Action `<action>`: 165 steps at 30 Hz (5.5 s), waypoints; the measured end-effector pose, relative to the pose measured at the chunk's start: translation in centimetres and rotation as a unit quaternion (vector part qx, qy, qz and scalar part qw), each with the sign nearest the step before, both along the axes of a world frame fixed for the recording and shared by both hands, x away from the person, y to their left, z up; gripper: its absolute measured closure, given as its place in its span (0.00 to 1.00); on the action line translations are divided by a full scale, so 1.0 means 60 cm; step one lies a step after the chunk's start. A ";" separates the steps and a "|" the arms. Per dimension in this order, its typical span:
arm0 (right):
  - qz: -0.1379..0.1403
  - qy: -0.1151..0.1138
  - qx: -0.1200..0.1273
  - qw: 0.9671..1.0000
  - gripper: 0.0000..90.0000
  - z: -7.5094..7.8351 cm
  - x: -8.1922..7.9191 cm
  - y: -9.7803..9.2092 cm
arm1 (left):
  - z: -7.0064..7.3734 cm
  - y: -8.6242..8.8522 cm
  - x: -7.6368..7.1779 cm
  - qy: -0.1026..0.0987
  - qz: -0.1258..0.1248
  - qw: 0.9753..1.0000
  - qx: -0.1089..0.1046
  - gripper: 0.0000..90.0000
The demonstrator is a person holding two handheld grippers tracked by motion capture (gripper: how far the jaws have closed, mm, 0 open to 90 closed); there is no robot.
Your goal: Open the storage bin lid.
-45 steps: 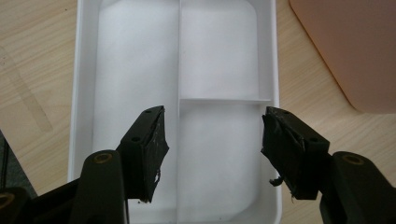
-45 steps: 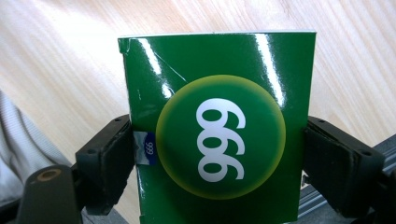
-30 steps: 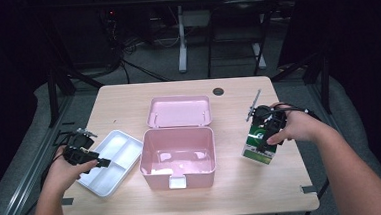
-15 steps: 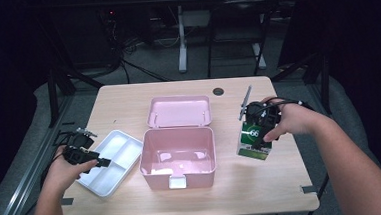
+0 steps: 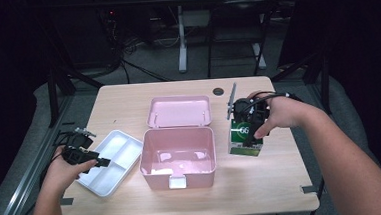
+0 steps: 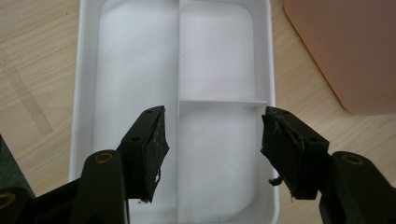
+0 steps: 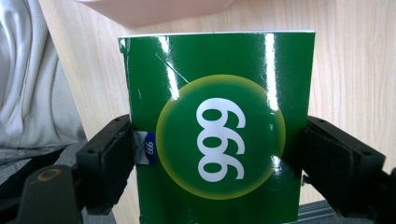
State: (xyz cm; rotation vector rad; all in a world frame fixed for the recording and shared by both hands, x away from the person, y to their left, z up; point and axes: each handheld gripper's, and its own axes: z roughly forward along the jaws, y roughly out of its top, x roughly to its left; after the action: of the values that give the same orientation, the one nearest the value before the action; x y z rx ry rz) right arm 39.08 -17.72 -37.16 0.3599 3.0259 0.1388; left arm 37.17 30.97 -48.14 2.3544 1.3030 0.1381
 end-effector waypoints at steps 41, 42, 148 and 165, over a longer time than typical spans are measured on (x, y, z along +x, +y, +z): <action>0.050 0.022 0.014 0.998 0.17 0.030 -0.011 0.201 | -0.001 0.012 0.002 0.005 0.005 1.000 -0.002 0.44; 0.053 0.022 0.013 0.998 0.17 0.028 -0.011 0.209 | -0.001 0.012 0.002 0.005 0.005 1.000 -0.003 0.44; 0.001 -0.011 0.011 1.000 0.22 -0.033 -0.009 0.129 | -0.007 0.004 0.001 0.013 0.002 1.000 0.008 0.48; -0.056 -0.019 0.040 0.997 0.33 -0.043 -0.021 0.033 | -0.009 0.003 0.002 0.010 0.006 1.000 0.013 0.48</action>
State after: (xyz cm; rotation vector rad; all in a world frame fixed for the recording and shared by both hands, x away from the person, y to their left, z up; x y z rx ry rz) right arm 37.81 -15.73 -39.77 0.5261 2.9592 0.2547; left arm 37.26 31.17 -48.68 2.3763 1.3325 0.1362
